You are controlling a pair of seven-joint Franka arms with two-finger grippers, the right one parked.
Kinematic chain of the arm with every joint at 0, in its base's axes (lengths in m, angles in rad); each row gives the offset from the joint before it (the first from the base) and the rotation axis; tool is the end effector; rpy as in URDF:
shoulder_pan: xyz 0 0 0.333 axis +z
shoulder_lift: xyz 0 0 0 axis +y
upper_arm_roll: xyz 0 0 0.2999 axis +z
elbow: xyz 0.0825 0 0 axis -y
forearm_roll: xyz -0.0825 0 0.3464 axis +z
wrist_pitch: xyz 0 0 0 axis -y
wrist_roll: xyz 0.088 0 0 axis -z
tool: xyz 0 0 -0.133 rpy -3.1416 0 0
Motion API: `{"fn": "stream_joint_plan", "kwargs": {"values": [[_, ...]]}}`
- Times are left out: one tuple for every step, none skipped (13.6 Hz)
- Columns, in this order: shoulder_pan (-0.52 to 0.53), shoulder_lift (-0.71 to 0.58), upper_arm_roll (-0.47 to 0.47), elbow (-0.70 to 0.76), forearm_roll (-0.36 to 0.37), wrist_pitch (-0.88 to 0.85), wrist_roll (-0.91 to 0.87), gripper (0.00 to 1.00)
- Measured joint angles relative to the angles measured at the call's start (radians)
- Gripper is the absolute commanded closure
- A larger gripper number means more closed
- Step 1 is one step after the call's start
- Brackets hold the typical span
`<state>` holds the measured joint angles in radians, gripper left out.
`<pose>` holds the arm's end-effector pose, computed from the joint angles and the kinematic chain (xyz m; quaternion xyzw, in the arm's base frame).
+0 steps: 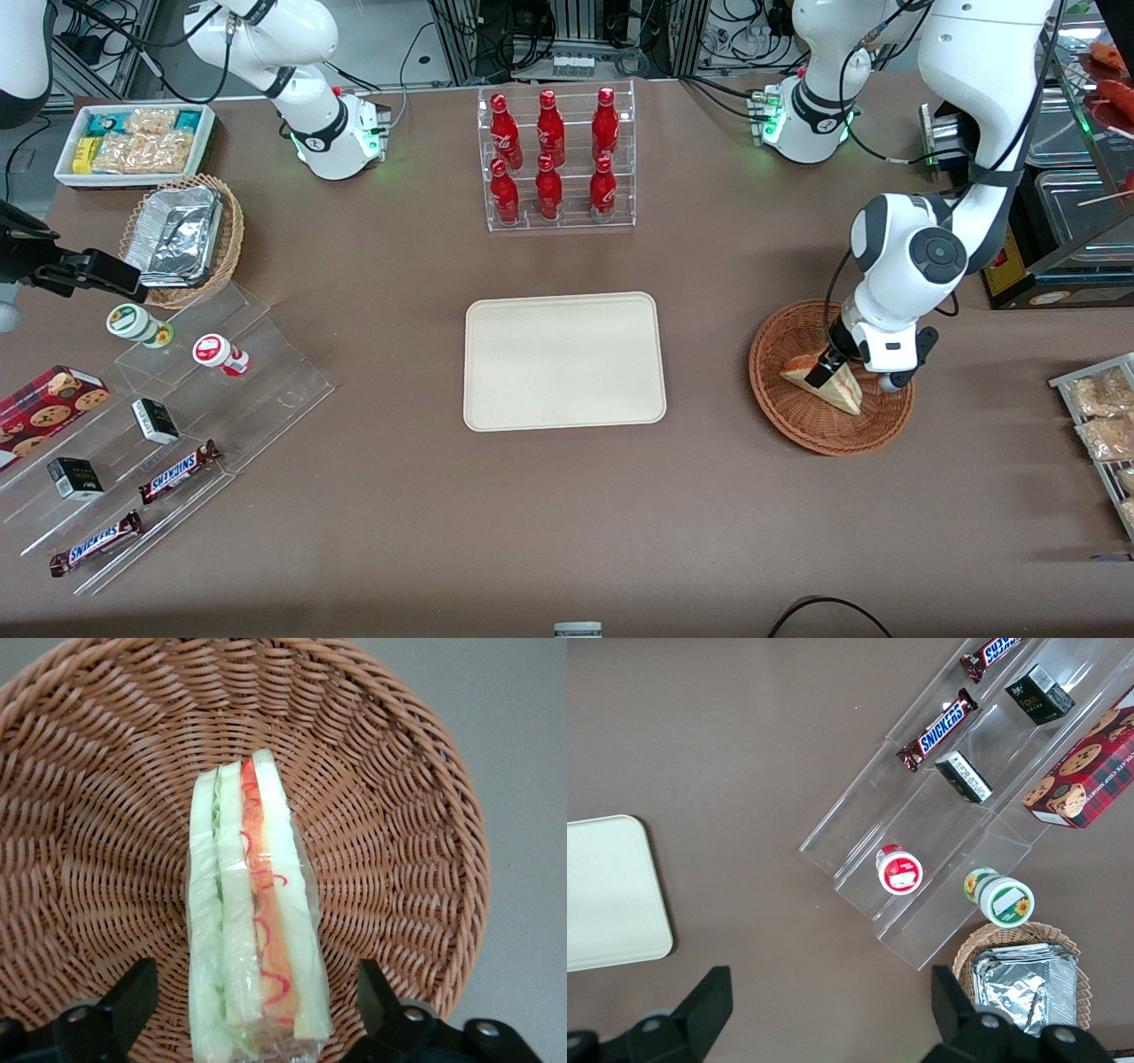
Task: Place sandwich from basket to tray
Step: 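Lower the left gripper and close it on the wrapped sandwich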
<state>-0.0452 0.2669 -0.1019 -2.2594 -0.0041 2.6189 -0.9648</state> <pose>0.5203 -0.0776 0.2417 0.9148 0.4009 0.0323 0.0370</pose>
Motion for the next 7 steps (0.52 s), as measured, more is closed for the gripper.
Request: {"fn": "stream_joint_plan", "kwargs": {"values": [[0.0,0.003,0.001,0.0,0.0,0.002,-0.006,0.88],[0.001,0.003,0.002,0.001,0.0,0.003,-0.008,1.0],[0.001,0.003,0.002,0.005,0.0,0.003,-0.008,1.0],[0.001,0.003,0.002,0.008,0.0,0.003,-0.008,1.0],[0.0,0.003,0.002,0.01,0.001,0.002,-0.008,1.0],[0.0,0.002,0.002,0.014,0.001,-0.005,-0.008,1.0],[0.0,-0.001,0.002,0.024,0.002,-0.03,-0.008,1.0]]}}
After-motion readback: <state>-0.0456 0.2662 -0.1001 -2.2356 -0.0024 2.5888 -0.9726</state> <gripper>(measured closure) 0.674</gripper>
